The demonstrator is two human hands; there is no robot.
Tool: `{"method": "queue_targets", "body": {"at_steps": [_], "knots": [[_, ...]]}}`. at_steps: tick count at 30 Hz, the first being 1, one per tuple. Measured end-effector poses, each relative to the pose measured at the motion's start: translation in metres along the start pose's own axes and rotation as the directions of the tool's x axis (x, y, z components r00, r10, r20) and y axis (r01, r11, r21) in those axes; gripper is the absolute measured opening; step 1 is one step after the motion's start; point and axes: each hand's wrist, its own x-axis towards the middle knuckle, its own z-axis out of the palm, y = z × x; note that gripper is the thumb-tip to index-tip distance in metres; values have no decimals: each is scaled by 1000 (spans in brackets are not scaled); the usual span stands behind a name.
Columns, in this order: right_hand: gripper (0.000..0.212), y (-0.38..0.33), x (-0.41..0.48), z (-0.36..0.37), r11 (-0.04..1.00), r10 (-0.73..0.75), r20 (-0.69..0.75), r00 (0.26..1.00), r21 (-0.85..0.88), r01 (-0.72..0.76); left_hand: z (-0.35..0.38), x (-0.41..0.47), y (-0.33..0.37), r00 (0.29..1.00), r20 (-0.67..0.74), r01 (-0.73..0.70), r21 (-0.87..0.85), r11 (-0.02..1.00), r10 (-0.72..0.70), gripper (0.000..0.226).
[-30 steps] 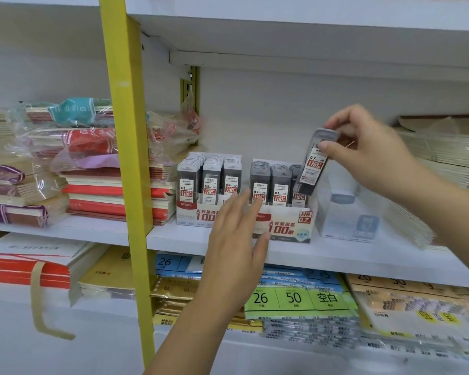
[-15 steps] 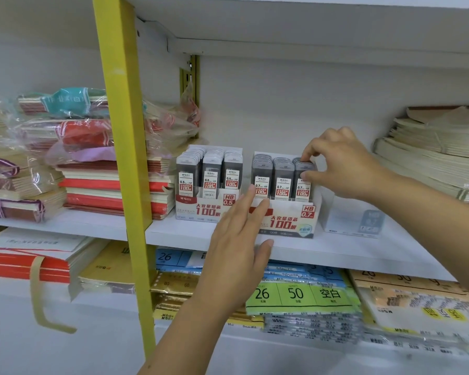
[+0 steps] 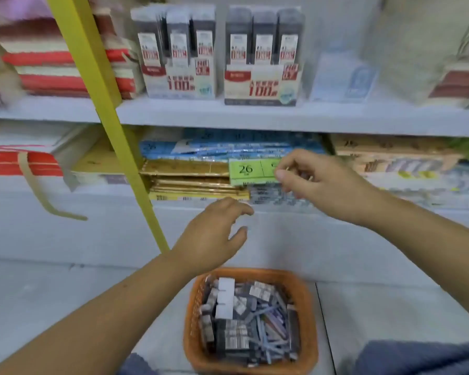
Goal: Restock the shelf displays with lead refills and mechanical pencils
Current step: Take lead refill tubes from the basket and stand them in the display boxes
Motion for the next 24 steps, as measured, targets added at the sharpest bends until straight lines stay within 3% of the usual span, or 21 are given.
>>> {"method": "queue_targets", "body": {"at_steps": [2,4,9,12,16,20,24], "knots": [[14,52,-27,53,969,242,236,941,-21,-244,44,-29,-25,954,273,127,15,992,-126,38],[22,105,-54,105,912,404,359,841,-81,-403,87,-55,-47,877,418,259,11,966,-240,41],[23,193,-114,206,770,605,393,693,-68,-634,175,-90,-77,720,542,534,-33,845,-434,45],[17,224,-127,242,744,650,353,673,-114,-658,209,-97,-89,671,562,614,-57,787,-484,46],[36,247,-127,264,796,604,247,757,-226,-561,238,-95,-108,677,547,632,-89,770,-492,49],[53,258,-115,288,775,631,282,723,-177,-607,260,-83,-118,726,544,537,-65,841,-421,49],[59,263,-111,308,751,659,279,699,-308,-585,274,-73,-127,735,543,471,22,882,-406,51]]}}
